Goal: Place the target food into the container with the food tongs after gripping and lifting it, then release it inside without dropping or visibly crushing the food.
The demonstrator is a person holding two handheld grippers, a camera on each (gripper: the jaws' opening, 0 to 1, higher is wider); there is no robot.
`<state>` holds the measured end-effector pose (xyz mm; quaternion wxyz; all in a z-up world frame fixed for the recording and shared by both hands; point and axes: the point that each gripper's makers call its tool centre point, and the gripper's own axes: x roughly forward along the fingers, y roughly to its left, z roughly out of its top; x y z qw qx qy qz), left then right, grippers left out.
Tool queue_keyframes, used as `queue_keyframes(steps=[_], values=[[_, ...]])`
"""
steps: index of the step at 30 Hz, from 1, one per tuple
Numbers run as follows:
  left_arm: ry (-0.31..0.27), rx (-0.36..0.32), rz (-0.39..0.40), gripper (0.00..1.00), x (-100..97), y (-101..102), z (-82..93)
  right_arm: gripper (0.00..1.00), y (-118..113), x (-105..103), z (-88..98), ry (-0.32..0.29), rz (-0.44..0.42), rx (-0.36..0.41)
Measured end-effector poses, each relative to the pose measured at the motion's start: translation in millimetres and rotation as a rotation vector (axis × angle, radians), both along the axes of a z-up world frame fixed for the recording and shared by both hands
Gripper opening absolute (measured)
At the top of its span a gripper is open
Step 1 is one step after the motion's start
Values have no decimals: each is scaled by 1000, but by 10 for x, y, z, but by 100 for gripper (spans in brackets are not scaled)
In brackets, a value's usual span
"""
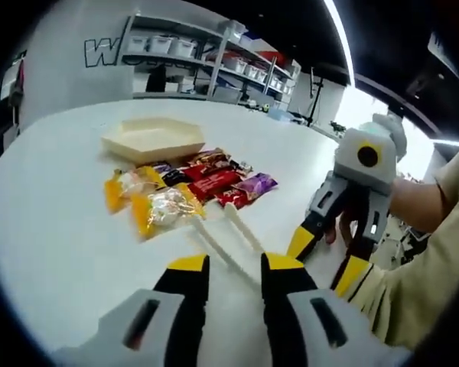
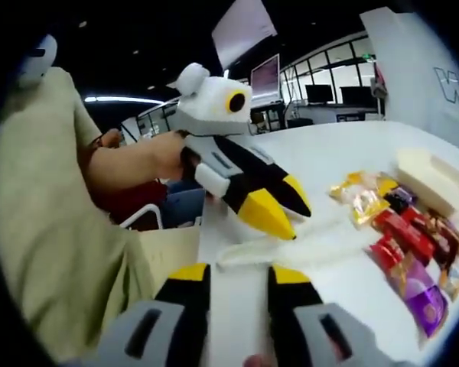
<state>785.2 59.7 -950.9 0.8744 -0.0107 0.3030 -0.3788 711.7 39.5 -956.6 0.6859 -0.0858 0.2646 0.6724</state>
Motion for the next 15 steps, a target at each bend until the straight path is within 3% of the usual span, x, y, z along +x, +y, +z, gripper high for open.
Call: queue_keyframes(steps=[4,9,15], values=[[6,16,-4,25,-18,-38,-14,26,28,-1,-2,-2,5,1],[-6,92,-7,18,-25,-10,-64,25,41,0,-2,-1,7,2],[1,99,-2,12,-32,-3,-68,25,53,0,-2,-3,6,4]])
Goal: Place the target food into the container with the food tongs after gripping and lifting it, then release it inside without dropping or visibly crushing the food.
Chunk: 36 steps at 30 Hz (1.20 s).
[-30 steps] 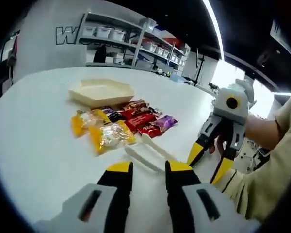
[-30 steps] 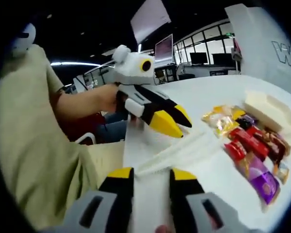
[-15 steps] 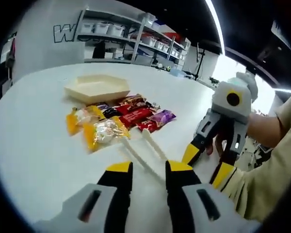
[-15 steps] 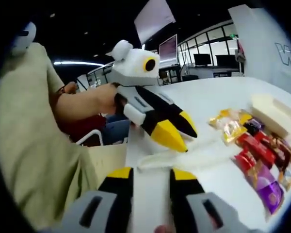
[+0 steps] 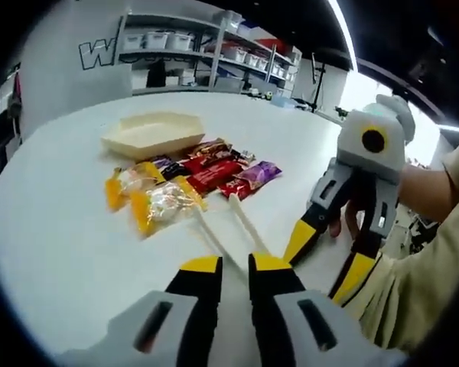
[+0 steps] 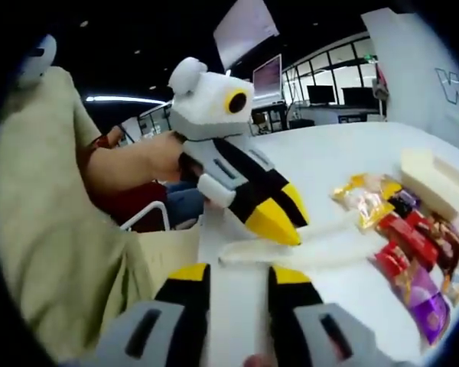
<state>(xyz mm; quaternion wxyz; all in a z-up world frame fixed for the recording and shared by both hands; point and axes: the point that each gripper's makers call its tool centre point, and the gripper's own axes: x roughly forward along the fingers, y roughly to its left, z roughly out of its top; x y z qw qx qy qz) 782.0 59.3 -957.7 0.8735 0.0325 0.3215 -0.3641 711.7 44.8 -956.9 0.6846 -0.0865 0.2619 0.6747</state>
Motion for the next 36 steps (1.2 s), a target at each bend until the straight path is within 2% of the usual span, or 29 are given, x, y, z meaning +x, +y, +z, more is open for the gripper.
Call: queue_keyframes(steps=[16,29,36], values=[[-8,72,-16,7,-17,93,3,24,124,-16,46,-7,13,18],[-13,79,-39,5,3,108,0,27,221,-71,-3,-11,32,5],[-42,114,-89,5,30,78,-15,28,236,-67,30,-22,40,3]])
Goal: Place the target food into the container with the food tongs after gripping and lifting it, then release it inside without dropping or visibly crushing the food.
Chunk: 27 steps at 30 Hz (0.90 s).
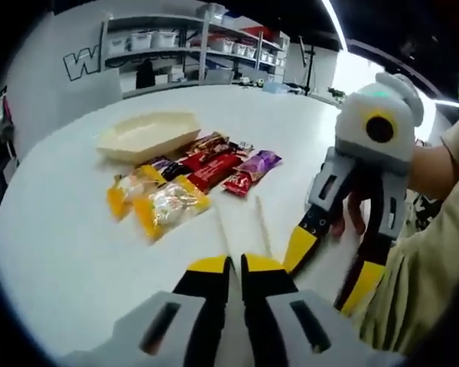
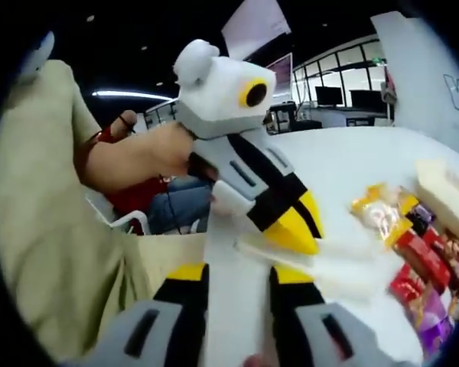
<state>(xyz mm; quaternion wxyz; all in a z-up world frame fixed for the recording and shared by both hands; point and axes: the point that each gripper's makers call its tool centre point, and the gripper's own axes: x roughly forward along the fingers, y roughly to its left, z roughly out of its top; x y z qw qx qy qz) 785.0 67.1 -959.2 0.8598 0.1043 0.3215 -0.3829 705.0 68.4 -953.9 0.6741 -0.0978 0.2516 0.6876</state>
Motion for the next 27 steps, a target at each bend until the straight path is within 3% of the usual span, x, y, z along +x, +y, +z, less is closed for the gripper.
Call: queue_keyframes(steps=[5,13,27], values=[[-23,17,-50,4,3,-8,4,27,-122,86,65,-18,-22,2],[-48,42,-115,4,4,-32,5,25,-408,408,188,-62,-117,28],[-91,62,-223,2,-2,-110,10,20,-579,582,64,-110,-139,-10]])
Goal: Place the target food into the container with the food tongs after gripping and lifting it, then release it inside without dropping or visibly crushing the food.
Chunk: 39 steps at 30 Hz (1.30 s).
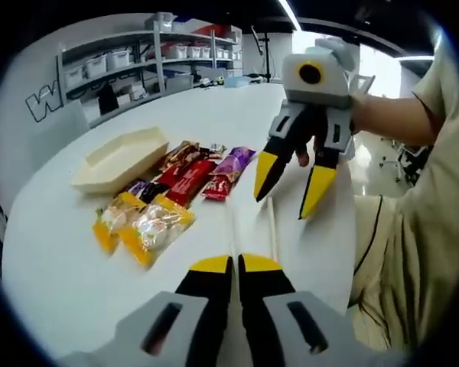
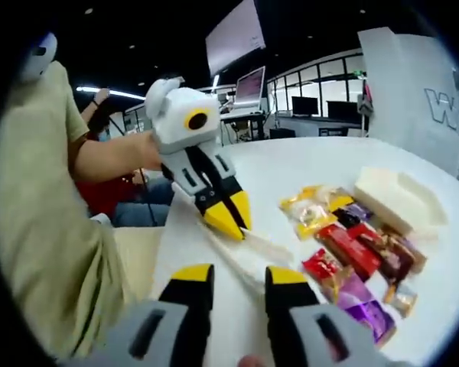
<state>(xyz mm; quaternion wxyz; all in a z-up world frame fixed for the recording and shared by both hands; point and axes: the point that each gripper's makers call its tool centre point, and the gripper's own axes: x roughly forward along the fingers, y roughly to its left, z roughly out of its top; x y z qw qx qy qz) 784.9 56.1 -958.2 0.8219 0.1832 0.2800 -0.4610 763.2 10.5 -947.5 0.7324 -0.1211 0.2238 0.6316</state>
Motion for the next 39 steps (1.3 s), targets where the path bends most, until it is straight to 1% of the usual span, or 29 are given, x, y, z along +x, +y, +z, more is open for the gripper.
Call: queue_keyframes(steps=[3,5,9,12,13,14,18,22,26,32,37,39], values=[[-5,-5,-15,2,1,-8,1,15,-7,1,-16,-13,10,-4],[-6,-7,-23,2,0,-13,1,15,-19,4,-34,-18,14,-13],[-11,-3,-75,2,-31,-49,0,13,-33,-3,-14,-23,26,-1],[-22,6,-96,2,-33,-62,-1,8,-48,-15,-17,-30,44,-3],[-23,7,-103,2,-32,-64,2,7,-46,-28,-4,-53,62,3],[-24,10,-108,2,-31,-65,2,6,-45,-33,0,-62,68,5],[-34,13,-140,2,-33,-90,9,7,-77,-78,-28,-49,93,-17],[-39,16,-161,2,-33,-109,13,7,-102,-130,-48,-52,125,-32],[-48,24,-188,2,-33,-134,26,7,-134,-165,-106,-62,154,-68],[-45,34,-212,2,-30,-160,22,3,-107,-212,-91,-77,179,-69],[-41,37,-234,2,-34,-201,19,3,-99,-240,-162,-82,200,-102],[-39,36,-239,2,-33,-213,19,1,-104,-233,-187,-91,200,-112]])
